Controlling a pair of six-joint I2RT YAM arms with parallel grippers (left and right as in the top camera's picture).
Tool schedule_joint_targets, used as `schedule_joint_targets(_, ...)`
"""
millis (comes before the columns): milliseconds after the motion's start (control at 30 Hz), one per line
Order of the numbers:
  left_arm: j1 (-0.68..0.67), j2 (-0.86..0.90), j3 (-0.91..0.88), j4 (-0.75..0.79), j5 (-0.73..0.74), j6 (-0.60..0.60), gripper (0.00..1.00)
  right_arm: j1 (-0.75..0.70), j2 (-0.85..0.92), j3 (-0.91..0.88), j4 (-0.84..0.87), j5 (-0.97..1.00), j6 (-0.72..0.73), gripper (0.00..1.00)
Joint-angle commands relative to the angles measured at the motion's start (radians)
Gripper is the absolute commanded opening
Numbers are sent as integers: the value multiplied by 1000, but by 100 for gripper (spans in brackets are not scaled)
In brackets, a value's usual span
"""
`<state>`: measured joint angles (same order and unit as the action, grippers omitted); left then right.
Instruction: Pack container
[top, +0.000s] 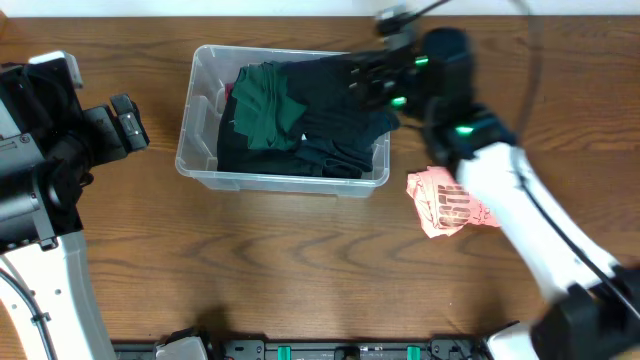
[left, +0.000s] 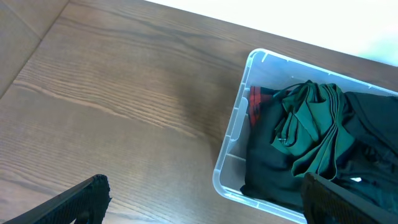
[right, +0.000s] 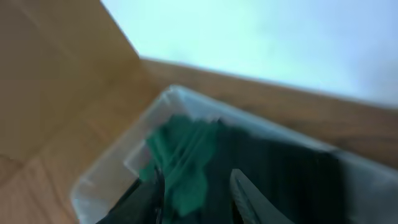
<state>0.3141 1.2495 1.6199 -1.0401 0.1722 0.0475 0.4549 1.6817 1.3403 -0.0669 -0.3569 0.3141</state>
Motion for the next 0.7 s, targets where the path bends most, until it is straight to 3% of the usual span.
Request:
schedule_joint_targets(0, 5, 3, 3, 1, -9, -16, 98, 44, 167, -11, 18, 80, 40, 27)
schedule_joint_targets(133, 5, 3, 3, 1, -9, -16, 98, 56, 315, -11, 26, 151, 139, 25)
schedule_joint_targets(333, 5, 3, 3, 1, -8, -16, 98, 55, 351, -8, 19, 116, 106, 33)
schedule_joint_targets(500, 5, 3, 3, 1, -9, -16, 98, 23, 224, 4, 18, -19, 43, 47)
schedule_joint_targets(667, 5, 3, 3, 1, -8, -16, 98, -87, -6, 4, -74, -52, 44, 71)
